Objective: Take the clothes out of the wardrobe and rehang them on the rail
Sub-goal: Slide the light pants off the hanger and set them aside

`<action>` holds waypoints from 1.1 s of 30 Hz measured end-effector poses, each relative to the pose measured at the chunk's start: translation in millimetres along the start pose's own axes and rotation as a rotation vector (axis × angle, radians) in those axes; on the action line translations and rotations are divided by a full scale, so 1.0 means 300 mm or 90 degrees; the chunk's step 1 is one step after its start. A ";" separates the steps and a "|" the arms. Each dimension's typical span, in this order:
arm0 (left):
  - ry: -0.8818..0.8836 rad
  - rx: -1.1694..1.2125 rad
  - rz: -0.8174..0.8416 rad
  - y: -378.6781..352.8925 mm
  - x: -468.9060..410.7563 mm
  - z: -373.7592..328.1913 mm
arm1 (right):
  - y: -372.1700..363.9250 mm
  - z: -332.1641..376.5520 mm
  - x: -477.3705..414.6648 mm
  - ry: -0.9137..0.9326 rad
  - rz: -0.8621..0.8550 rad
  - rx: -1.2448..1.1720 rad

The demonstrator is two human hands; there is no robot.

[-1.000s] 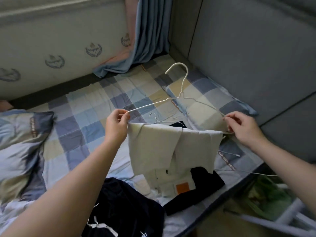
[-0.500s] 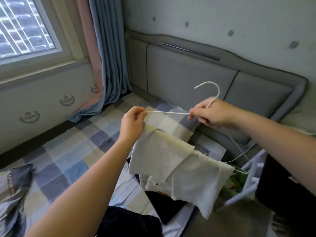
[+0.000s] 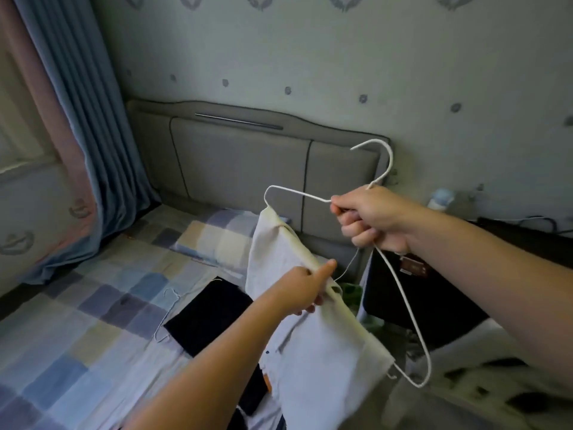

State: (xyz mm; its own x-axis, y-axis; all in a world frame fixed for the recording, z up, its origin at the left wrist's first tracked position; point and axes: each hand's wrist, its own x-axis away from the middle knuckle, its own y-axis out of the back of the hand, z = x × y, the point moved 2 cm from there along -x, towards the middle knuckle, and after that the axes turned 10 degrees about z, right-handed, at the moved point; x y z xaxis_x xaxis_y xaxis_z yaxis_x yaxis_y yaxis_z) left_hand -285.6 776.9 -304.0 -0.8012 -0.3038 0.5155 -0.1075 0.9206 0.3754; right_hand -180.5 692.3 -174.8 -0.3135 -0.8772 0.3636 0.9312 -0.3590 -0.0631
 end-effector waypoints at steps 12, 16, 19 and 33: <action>-0.097 -0.046 0.018 -0.790 0.153 -0.223 | 0.364 -0.343 0.790 0.038 -0.212 -0.126; -0.140 -0.008 0.059 -0.991 0.201 -0.262 | 0.460 -0.460 0.989 0.035 -0.283 -0.154; -0.169 0.001 0.073 -1.083 0.225 -0.310 | 0.517 -0.545 1.108 0.029 -0.335 -0.162; -0.141 -0.081 0.148 -1.539 0.286 -0.406 | 0.595 -0.678 1.473 0.123 -0.489 -0.272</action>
State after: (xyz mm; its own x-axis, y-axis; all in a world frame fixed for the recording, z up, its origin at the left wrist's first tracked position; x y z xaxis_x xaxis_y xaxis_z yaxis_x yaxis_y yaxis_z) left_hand -233.1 295.8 -339.3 -0.9056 -0.0155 0.4238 0.1561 0.9170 0.3670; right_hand -190.6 175.6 -214.4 -0.8829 -0.3709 0.2879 0.3153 -0.9227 -0.2219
